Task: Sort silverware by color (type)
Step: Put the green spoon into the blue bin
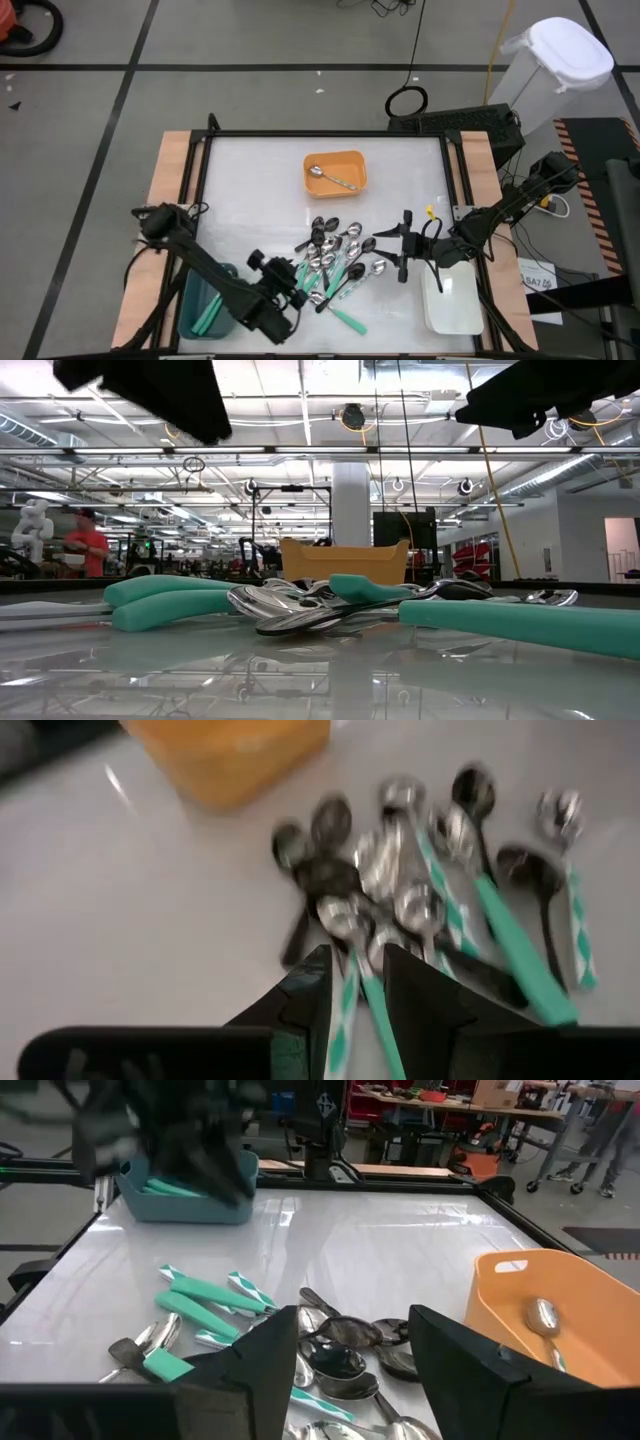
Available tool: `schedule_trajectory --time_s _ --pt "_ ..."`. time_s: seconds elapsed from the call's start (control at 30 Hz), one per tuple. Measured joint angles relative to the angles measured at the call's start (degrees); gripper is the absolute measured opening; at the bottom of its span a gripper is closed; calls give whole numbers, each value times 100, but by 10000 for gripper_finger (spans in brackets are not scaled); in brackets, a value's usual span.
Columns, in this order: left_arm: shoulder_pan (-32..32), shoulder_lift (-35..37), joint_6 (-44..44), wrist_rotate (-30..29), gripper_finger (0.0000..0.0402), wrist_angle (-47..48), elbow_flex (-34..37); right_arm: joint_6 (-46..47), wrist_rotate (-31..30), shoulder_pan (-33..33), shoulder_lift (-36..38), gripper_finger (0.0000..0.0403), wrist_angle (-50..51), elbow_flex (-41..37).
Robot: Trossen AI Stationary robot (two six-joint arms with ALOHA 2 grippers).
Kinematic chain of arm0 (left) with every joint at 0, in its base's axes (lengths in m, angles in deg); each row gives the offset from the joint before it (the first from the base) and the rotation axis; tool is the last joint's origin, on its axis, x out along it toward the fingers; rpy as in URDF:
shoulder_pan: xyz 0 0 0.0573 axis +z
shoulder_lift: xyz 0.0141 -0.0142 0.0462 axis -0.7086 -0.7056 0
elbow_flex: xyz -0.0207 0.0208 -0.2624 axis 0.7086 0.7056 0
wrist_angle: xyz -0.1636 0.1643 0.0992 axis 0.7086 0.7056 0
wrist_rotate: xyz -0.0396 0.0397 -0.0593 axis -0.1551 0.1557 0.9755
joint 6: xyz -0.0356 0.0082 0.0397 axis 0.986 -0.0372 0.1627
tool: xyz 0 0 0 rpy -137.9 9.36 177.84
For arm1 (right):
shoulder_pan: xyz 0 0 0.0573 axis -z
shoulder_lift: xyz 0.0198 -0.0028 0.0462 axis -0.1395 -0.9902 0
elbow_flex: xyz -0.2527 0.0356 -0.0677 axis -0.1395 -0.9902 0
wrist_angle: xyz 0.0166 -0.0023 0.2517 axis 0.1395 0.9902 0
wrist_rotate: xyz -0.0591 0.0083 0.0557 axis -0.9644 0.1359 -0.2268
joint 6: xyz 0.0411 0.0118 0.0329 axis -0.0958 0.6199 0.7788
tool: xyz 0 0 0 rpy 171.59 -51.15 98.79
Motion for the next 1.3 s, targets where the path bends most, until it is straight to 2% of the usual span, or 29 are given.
schedule_trajectory --time_s 0.17,0.27,0.57,0.8,1.1,1.3 --pt "316 -249 438 975 95 -226 0 140 2 2 0 187 50 0" --pt "434 -356 585 1306 95 -337 0 186 1 2 0 187 100 0" --pt "572 -389 184 1348 95 -1148 0 282 2 -1 0 187 199 0" --pt "590 -454 176 1365 97 -1243 0 265 2 2 0 187 179 0" --pt "683 -634 239 1422 159 -1335 -7 235 2 2 0 187 181 0" --pt "735 -759 399 1575 168 -1245 2 138 -6 2 2 187 161 0"
